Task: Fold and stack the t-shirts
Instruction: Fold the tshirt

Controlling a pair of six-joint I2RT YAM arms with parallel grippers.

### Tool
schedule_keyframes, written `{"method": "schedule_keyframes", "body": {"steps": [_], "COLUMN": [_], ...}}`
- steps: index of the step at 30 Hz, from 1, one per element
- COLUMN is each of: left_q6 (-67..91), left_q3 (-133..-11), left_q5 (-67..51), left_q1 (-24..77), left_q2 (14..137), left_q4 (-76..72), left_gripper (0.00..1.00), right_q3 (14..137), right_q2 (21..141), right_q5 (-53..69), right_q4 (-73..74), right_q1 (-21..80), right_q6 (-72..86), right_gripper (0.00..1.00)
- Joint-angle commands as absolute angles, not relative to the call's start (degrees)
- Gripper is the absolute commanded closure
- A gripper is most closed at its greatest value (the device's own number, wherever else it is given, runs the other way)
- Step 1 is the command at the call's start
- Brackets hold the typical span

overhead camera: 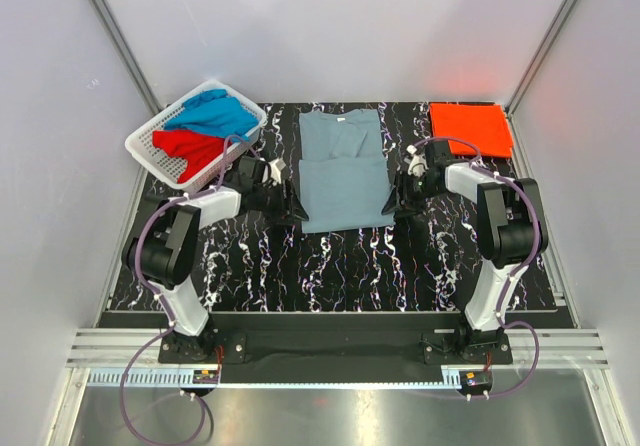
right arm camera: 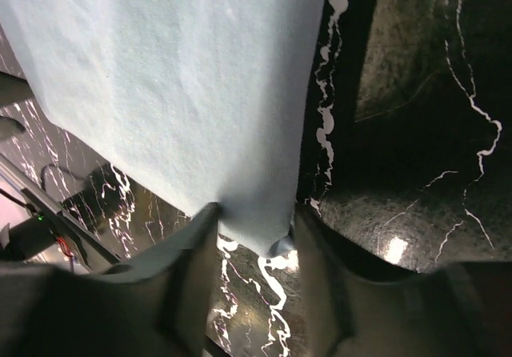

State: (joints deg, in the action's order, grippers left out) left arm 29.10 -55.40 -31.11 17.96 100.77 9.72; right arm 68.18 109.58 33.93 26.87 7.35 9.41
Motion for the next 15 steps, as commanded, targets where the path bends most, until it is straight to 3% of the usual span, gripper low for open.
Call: {"method": "schedule_keyframes", "body": {"steps": [1, 3, 7, 8, 9, 10, 15], "left_q6": [29.97, 30.06, 29.27, 29.09, 29.09, 29.09, 28.48], "left_q3": [-54.67, -54.49, -54.41, -54.49, -54.32, -54.14, -54.14], "left_q5": [-33.66, -33.4, -31.47, -30.94, -30.5, -29.98, -29.01], "left_q1": [19.51, 19.86, 20.56, 20.65, 20.74, 20.74, 21.0], "left_q2": [101.07, 101.42, 101.87, 101.87, 101.87, 101.95, 103.18], "left_q4": [2.38, 2.02, 3.34, 3.51, 3.6, 3.6, 4.83], "left_gripper": [0.41, 0.42, 0.43, 0.44, 0.44, 0.45, 0.53], "right_q3": [66.71, 65.31, 62.76, 61.62, 61.18, 61.0, 58.63], "right_q2": [107.14, 105.91, 103.28, 102.92, 102.75, 102.92, 102.04], "right_q5": [33.4, 33.57, 33.31, 33.48, 33.4, 31.92, 28.49], "right_q4": [25.85, 25.49, 24.09, 23.39, 22.86, 22.94, 22.77], "right_q1": [6.94, 6.86, 6.86, 6.94, 6.86, 6.86, 6.77], "right_q6": [10.63, 12.38, 13.44, 13.71, 13.97, 14.15, 15.55], "right_gripper": [0.48, 0.43, 0.46, 0.51, 0.64, 0.69, 0.83]}}
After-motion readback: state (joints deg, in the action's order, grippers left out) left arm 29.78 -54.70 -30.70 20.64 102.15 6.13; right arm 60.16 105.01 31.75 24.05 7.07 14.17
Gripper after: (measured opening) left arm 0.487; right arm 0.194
